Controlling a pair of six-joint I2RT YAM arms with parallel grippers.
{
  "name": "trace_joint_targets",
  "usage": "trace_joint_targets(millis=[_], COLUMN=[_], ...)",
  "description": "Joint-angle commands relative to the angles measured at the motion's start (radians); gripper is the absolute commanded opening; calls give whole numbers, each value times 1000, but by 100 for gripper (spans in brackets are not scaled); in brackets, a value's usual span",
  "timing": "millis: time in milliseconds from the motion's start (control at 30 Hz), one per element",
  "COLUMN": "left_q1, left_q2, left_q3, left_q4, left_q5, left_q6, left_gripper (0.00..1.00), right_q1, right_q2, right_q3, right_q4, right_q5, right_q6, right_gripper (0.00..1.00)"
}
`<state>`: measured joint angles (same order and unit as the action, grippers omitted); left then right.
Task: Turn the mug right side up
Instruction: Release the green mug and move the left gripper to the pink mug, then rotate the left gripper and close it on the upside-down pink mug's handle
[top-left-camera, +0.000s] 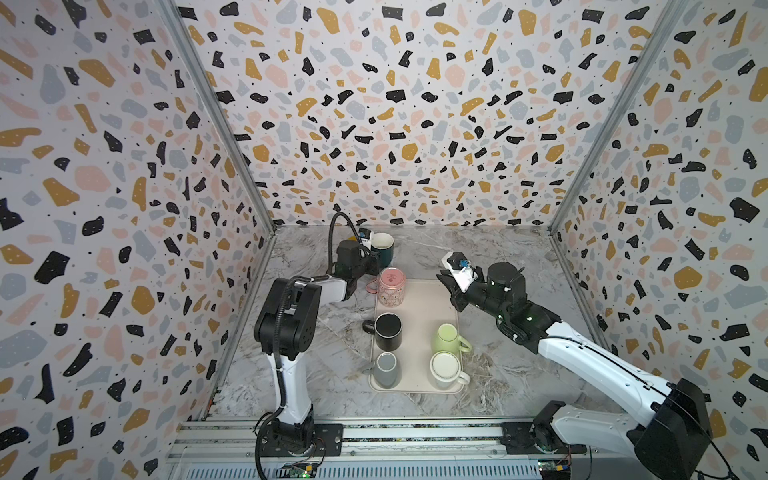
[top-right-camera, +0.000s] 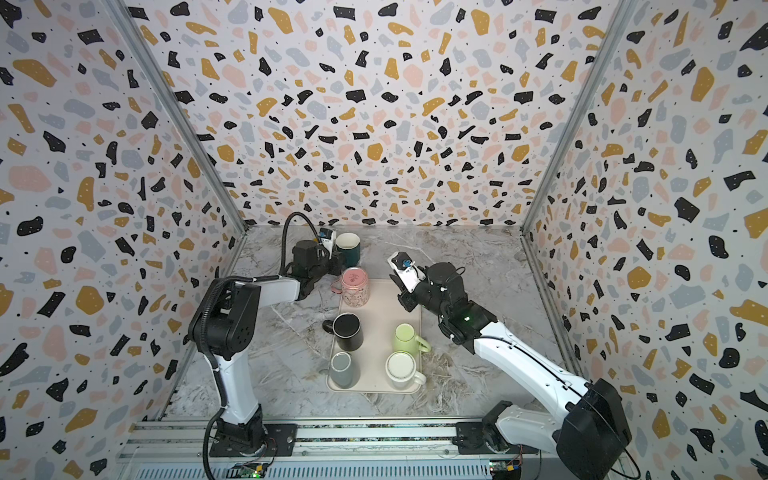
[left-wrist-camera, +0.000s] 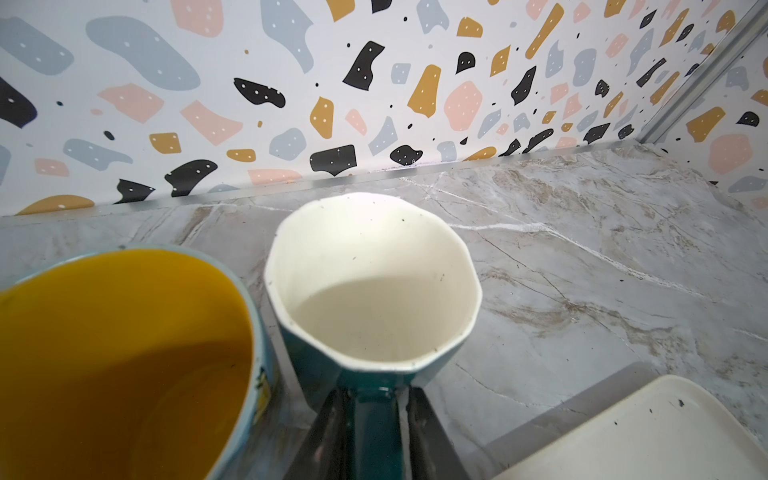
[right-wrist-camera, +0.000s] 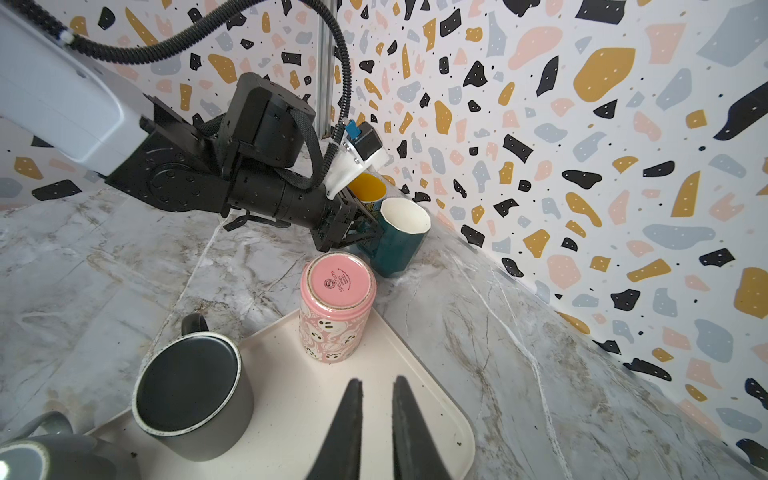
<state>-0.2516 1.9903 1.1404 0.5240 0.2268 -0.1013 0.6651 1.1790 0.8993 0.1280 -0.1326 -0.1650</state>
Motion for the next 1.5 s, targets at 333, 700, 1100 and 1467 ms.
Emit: trace_joint_targets(millis=[333, 700, 1100, 1467], left_q1=[4, -5, -49, -50], left_q2=[-81, -204, -464, -679], left_q3=[-54, -111, -248, -285], left_q4=[59, 3, -153, -391], left_q5=[-18, -3, -42, -127], left_q6=[-27, -61, -179, -426], left_gripper=[31, 31, 32, 38], right_q1=[-3, -4, -3, -4], right_q2=[-28, -52, -76, -50], right_q3=[-20, -44, -68, -55], right_q4=[29, 42, 52, 33], right_q5=[-13, -16, -51, -28], right_q6=[15, 19, 45, 98], right_gripper=[16, 17, 20, 33])
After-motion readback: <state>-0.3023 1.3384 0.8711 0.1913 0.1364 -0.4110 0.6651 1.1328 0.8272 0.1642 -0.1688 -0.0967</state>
